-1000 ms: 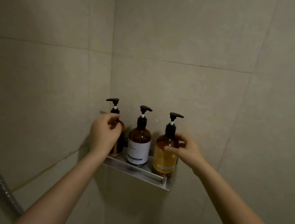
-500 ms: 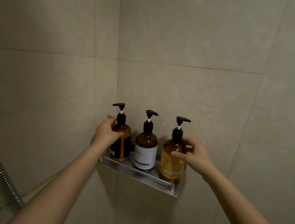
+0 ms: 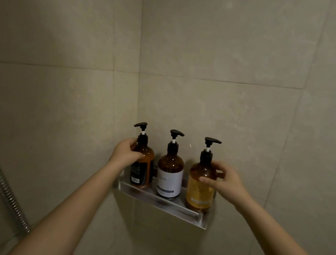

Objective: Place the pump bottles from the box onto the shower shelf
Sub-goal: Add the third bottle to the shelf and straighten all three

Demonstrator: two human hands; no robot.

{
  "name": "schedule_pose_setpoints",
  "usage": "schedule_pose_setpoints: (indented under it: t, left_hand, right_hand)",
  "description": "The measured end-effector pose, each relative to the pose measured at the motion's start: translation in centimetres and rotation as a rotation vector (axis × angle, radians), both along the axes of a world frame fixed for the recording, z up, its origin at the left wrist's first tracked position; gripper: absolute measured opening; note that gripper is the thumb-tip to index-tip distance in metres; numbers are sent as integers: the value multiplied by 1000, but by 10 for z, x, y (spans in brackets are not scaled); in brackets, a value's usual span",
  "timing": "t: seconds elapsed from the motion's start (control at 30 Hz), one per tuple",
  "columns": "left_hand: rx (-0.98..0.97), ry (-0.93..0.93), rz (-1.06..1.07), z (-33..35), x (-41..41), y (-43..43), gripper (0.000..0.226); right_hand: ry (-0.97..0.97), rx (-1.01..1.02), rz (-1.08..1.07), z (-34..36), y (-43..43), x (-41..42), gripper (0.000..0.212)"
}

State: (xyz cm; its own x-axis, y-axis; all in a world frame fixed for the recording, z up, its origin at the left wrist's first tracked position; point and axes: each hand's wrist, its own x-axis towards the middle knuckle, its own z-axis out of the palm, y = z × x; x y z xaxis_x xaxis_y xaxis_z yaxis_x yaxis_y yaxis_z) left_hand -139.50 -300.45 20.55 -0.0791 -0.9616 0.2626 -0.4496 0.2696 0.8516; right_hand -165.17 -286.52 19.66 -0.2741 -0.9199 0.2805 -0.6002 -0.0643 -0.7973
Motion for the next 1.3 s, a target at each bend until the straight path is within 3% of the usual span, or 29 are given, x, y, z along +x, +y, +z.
schedule_pose_setpoints:
  t: [0.3,0.4,0.53,0.73,0.87,1.07,1.2,1.3]
  left_hand:
    - [-161,-145,56,-3,0,5,58]
    - [-104,-99,38,0,-1,2,50]
    - [2,-8,-48,1,2,0,58]
    - [-71,-89,-12,0,7,2,71]
    - [-106,-147,18,4,3,3,65]
    - [6,-87,-87,7,2,1,66]
    - [-50,-87,-70,2,6,2,76]
    - [-116,-204,-26,-1,6,0,65]
  right_hand:
    - [5,10,-1,2,1,2,66]
    - [8,20,1,2,2,2,66]
    - [9,29,-2,4,2,2,67]
    - [10,22,4,1,2,1,66]
    - [8,17,10,1,2,1,64]
    - [4,14,16,0,1,1,64]
    - [0,15,-3,-1,0,2,66]
    - [2,18,-9,0,0,3,67]
